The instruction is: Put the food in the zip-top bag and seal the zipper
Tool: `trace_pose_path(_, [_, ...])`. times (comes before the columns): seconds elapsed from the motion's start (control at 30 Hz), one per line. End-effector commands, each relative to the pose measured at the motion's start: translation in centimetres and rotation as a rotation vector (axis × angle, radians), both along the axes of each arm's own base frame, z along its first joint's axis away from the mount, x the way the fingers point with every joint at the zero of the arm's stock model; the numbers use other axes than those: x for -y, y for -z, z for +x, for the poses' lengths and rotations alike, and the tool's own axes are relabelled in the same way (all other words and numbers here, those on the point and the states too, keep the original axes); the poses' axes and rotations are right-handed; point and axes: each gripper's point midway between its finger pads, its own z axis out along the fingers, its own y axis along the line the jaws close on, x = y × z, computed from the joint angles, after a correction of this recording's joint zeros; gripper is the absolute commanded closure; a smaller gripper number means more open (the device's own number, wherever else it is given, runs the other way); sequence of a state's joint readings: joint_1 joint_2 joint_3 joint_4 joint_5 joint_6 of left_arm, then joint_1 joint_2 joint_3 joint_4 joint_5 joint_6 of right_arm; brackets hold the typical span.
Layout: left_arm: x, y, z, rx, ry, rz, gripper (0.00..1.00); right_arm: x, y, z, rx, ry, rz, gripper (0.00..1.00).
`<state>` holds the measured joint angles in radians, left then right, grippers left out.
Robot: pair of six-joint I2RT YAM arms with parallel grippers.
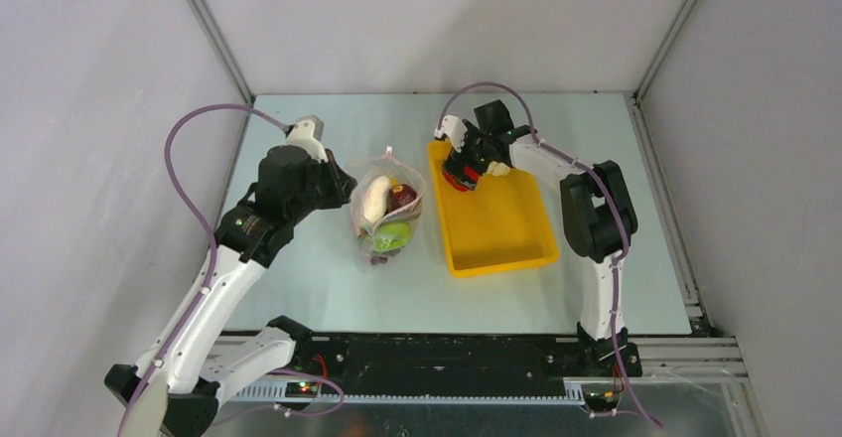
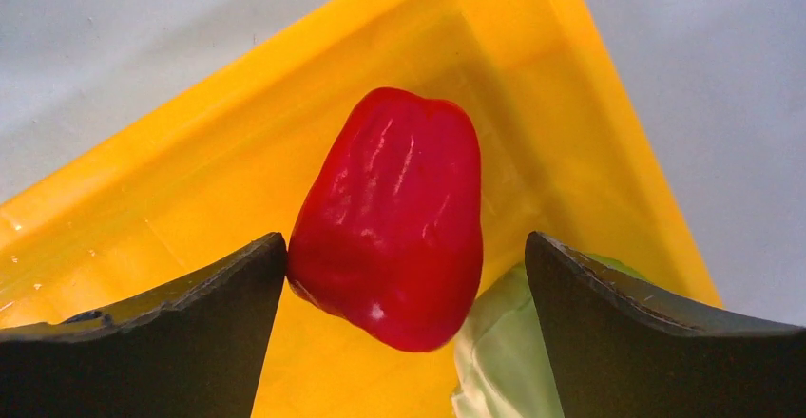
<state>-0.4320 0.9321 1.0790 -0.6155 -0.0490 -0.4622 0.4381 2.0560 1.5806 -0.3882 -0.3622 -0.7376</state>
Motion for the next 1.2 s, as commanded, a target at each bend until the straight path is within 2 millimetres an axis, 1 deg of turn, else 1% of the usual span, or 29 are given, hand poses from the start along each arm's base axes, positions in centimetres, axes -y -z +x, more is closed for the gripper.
trace_pose_path(0.0, [0.1,-1.5,0.6,0.043,0.011,-0.014,1.00,-1.0,0.1,0.2,-0.006,-0.005,-0.022,0.01])
trace_pose_path(0.1, [0.1,-1.5,0.6,0.041,0.011,-0.017,1.00,-0.9,1.3,0.1,-0.023,0.009,-0.051,0.01])
trace_pose_path(0.23, [0.1,-1.7,0.5,0.049,0.011,-0.024,1.00,-0.5,2.7,0.0,-0.081,0.035,-0.084,0.04])
trace_pose_path(0.4, [0.2,-1.7,0.5,0.047,0.014,-0.028,1.00,-0.6,2.8,-0.1,-0.111,0.036,-0.088,0.11])
trace_pose_path(0.47, [0.2,-1.6,0.5,0.044,0.015,-0.029,1.00,-0.4,3.1,-0.6,-0.139,0.027,-0.098,0.17])
trace_pose_path(0.5, [0.2,-1.6,0.5,0.043,0.013,-0.028,1.00,-0.2,3.3,-1.1,-0.160,0.024,-0.109,0.24])
trace_pose_path(0.53, [0.2,-1.6,0.4,0.042,0.014,-0.029,1.00,-0.2,3.3,-1.2,-0.166,0.023,-0.114,0.28])
trace_pose_path(0.57, [0.2,-1.6,0.4,0.045,0.014,-0.032,1.00,0.1,3.4,-1.6,-0.187,0.023,-0.127,0.35])
trace_pose_path(0.63, [0.2,-1.7,0.4,0.047,0.014,-0.037,1.00,0.6,3.3,-2.0,-0.197,0.035,-0.143,0.44])
trace_pose_path(0.67, [0.3,-1.6,0.4,0.046,0.017,-0.039,1.00,0.8,3.2,-2.1,-0.194,0.041,-0.150,0.46])
trace_pose_path(0.7, [0.4,-1.6,0.5,0.046,0.016,-0.043,1.00,1.1,2.9,-2.3,-0.191,0.048,-0.150,0.51])
trace_pose_path(0.73, [0.4,-1.5,0.5,0.040,0.015,-0.045,1.00,1.1,2.0,-2.1,-0.171,0.053,-0.140,0.52])
trace_pose_path(0.77, [0.4,-1.4,0.5,0.038,0.015,-0.044,1.00,1.2,1.9,-2.4,-0.169,0.060,-0.140,0.54])
trace_pose_path(0.8, [0.5,-1.3,0.6,0.034,0.014,-0.043,1.00,1.1,0.7,-2.1,-0.140,0.065,-0.124,0.55])
trace_pose_path(0.83, [0.5,-1.3,0.6,0.032,0.014,-0.044,1.00,1.3,0.7,-2.4,-0.141,0.073,-0.122,0.58])
trace_pose_path(0.87, [0.5,-1.2,0.7,0.031,0.013,-0.044,1.00,1.1,-0.7,-2.2,-0.108,0.084,-0.097,0.58])
trace_pose_path(0.9, [0.5,-1.2,0.6,0.030,0.013,-0.046,1.00,1.3,-0.8,-2.4,-0.105,0.097,-0.093,0.59])
trace_pose_path(0.93, [0.7,-1.2,0.6,0.027,0.023,-0.053,1.00,1.2,-2.4,-2.1,-0.071,0.124,-0.059,0.60])
trace_pose_path(0.97, [0.8,-1.2,0.5,0.025,0.029,-0.057,1.00,1.6,-2.4,-2.3,-0.068,0.149,-0.057,0.63])
trace_pose_path(1.0, [0.9,-1.2,0.4,0.024,0.035,-0.061,1.00,1.5,-4.0,-2.1,-0.042,0.182,-0.018,0.65])
trace_pose_path(1.03, [1.0,-1.2,0.4,0.024,0.039,-0.063,1.00,1.8,-4.2,-2.5,-0.043,0.200,-0.010,0.67])
trace_pose_path(1.07, [1.0,-1.3,0.4,0.026,0.040,-0.066,1.00,1.6,-5.5,-2.6,-0.025,0.217,0.026,0.68])
trace_pose_path(1.1, [1.1,-1.3,0.3,0.025,0.042,-0.067,1.00,1.7,-5.2,-3.3,-0.040,0.219,0.037,0.68])
trace_pose_path(1.13, [1.1,-1.4,0.3,0.028,0.042,-0.069,1.00,1.4,-6.8,-3.5,-0.009,0.223,0.081,0.69])
trace_pose_path(1.17, [1.1,-1.3,0.4,0.027,0.042,-0.069,1.00,1.3,-6.5,-4.4,-0.027,0.214,0.098,0.69])
